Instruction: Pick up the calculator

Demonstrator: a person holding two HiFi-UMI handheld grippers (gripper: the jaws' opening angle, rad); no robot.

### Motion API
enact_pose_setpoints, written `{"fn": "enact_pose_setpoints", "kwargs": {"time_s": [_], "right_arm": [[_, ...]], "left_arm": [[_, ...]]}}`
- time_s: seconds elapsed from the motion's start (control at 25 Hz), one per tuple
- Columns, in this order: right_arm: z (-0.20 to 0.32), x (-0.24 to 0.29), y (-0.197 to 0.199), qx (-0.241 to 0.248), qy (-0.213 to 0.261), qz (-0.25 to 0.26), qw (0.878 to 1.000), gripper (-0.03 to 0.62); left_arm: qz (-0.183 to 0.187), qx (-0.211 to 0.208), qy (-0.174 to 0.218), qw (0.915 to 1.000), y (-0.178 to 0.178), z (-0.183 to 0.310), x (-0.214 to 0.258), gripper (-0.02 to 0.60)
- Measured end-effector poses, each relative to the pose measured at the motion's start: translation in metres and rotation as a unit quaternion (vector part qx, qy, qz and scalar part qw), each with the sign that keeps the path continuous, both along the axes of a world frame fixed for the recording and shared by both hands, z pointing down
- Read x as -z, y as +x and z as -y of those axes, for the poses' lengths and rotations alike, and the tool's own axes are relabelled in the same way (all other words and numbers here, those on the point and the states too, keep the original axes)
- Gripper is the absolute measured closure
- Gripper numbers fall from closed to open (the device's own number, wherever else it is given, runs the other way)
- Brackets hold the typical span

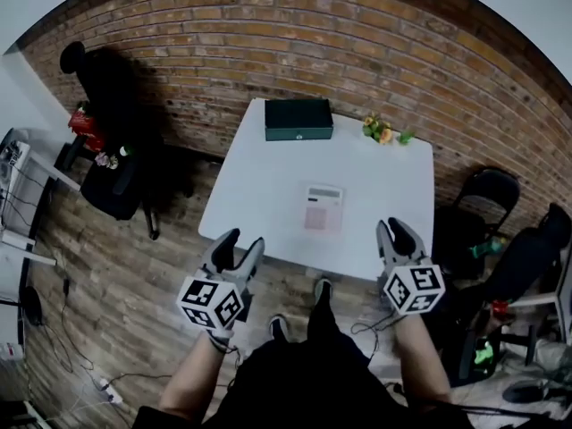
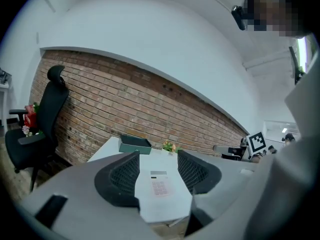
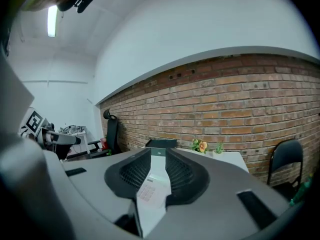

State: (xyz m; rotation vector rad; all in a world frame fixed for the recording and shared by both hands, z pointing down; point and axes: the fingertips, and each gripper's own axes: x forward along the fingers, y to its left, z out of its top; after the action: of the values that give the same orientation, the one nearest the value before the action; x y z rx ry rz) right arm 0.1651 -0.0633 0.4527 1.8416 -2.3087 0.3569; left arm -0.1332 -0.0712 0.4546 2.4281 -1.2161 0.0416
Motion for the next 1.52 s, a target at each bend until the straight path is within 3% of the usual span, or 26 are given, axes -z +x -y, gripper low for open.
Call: {"fn": "enact_pose_setpoints", "kwargs": {"time_s": [0.32, 0.64, 0.88, 1.12, 1.52], "right_arm": [[0.1, -0.06, 0.017, 0.075, -0.064, 0.08, 0.992, 0.497], [0.154, -0.124, 0.024, 0.146, -0.122, 0.082, 0.978, 0.485], [0.175, -0.163, 0.01, 0.187, -0.158, 0.094, 0.965, 0.504], [0.187, -0.214, 0.003, 0.205, -0.231, 0.123, 0.943, 0.415], [0.2, -0.258, -0.027, 0.251, -0.286, 0.12, 0.917, 0.413]], "left_arm": [[0.007, 0.057, -0.011, 0.9983, 0.035, 0.055, 0.003, 0.348], [0.01, 0.095, -0.043, 0.9945, 0.06, 0.084, -0.02, 0.35], [0.026, 0.07, -0.075, 0.9944, 0.068, 0.103, -0.046, 0.351], [0.03, 0.035, -0.107, 0.9932, 0.07, 0.132, -0.08, 0.354], [0.035, 0.02, -0.132, 0.9904, 0.068, 0.156, -0.098, 0.363]]}}
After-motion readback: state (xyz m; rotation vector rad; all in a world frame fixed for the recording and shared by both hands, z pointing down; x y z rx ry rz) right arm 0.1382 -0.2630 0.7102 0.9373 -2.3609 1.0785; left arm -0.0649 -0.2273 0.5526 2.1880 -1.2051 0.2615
